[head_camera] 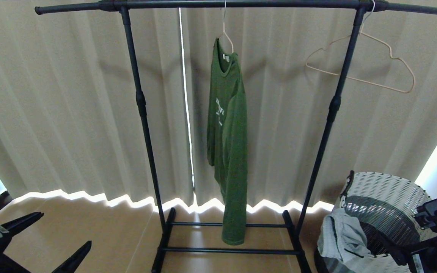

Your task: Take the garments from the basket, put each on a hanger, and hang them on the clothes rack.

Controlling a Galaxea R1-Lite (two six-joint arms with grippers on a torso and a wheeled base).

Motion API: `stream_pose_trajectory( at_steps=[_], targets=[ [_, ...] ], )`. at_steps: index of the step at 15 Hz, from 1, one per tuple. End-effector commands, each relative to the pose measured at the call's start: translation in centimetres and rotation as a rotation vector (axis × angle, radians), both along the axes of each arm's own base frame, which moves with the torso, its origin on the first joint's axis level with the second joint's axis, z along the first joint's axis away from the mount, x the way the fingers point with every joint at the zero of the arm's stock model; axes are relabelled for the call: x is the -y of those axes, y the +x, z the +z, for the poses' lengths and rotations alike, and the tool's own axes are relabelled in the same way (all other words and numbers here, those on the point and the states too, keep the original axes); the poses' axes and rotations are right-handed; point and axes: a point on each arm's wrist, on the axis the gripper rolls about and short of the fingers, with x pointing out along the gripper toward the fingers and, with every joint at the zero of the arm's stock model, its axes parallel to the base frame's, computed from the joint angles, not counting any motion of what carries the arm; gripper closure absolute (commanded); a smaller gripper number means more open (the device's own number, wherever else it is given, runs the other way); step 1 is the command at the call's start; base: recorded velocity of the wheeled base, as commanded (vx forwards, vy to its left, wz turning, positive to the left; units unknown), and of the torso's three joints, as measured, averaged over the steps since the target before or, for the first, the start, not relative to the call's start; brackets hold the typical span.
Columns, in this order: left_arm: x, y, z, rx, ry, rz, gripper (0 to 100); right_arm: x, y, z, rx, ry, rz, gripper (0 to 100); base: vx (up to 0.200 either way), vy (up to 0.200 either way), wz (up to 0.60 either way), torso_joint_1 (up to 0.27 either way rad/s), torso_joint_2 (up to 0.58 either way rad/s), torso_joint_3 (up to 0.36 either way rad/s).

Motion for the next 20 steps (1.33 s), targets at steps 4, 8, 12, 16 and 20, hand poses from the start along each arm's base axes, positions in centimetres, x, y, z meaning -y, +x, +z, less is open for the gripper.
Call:
stream_pose_trajectory(
  at_steps=[4, 8, 12, 16, 20],
  targets=[
    [0.0, -0.1, 0.0, 0.003, -0.003, 0.001, 0, 0.6, 0.2, 0.1, 0.002, -0.002, -0.041, 0, 0.0, 0.0, 0.0, 0.0, 0.0, 0.0],
    [0.0, -0.1, 0.1, 0.01, -0.003, 0.003, 0, 0.7, 0.0, 0.4, -0.004, -0.03, -0.024, 0, 0.0, 0.0, 0.0, 0.0, 0.0, 0.0],
    [-0.1, -0.2, 0.1, 0.014, -0.007, 0.005, 0, 0.6, 0.0, 1.9, -0.086, -0.035, -0.011, 0, 0.0, 0.0, 0.0, 0.0, 0.0, 0.0],
    [-0.1, -0.3, -0.1, 0.009, -0.002, 0.001, 0, 0.5, 0.3, 1.3, -0.303, 0.018, 0.02, 0, 0.0, 0.0, 0.0, 0.0, 0.0, 0.0],
    [0.0, 0.0, 0.0, 0.0, -0.003, 0.0, 0, 0.4, 0.8, 0.5, -0.362, -0.006, 0.027, 0, 0.0, 0.0, 0.0, 0.0, 0.0, 0.0]
  ],
)
